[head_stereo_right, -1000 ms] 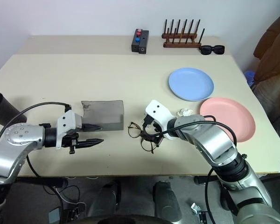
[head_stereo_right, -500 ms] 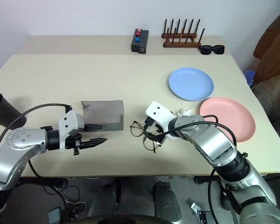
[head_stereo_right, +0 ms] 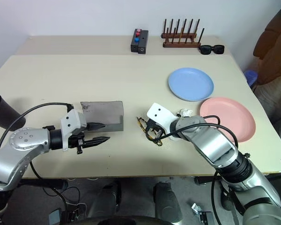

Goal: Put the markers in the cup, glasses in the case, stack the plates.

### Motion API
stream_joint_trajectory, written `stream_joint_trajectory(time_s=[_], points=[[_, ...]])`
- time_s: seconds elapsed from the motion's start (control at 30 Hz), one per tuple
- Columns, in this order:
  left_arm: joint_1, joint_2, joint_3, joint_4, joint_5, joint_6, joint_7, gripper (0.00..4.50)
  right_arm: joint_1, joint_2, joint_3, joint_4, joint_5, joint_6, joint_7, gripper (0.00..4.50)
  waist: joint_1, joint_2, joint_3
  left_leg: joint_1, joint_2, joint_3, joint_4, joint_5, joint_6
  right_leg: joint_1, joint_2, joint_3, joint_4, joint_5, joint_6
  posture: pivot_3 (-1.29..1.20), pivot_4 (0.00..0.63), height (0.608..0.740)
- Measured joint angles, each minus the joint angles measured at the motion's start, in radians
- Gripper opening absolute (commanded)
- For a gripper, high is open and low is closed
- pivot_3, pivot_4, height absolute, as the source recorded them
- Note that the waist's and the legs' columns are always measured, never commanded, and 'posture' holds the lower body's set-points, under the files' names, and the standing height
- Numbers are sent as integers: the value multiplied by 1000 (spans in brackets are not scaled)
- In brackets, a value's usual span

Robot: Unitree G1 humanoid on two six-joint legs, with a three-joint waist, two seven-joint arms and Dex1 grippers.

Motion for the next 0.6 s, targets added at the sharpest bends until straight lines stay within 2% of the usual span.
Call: stream_joint_trajectory(time_s=[0.1, 0.2, 0.27, 0.43, 0.6], points=[[11, 2, 3, -1, -7, 0, 10, 2398, 0, 13, -2, 0, 17, 0, 15, 34, 0, 0, 0, 0, 0, 0, 0, 0, 0, 0, 0, 0, 0, 0, 0, 0, 150, 740], [17, 3, 17, -2, -9, 0, 18, 2398, 0, 28, -9, -1, 26, -1, 27, 863, 1, 0, 0, 0, 0, 0, 0, 0, 0, 0, 0, 0, 0, 0, 0, 0, 150, 740], [18, 3, 22, -3, -9, 0, 21, 2398, 0, 35, -21, -1, 37, -5, 34, 1741, 2, 0, 0, 0, 0, 0, 0, 0, 0, 0, 0, 0, 0, 0, 0, 0, 150, 740], [18, 3, 24, -3, -9, 0, 28, 2398, -3, 47, -42, -12, 63, -9, 50, 4396, 1, 0, 0, 0, 0, 0, 0, 0, 0, 0, 0, 0, 0, 0, 0, 0, 150, 740], [18, 3, 24, -3, -9, 0, 31, 2398, 3, 93, -81, -21, 93, 32, 32, 4463, 1, 0, 0, 0, 0, 0, 0, 0, 0, 0, 0, 0, 0, 0, 0, 0, 150, 740]])
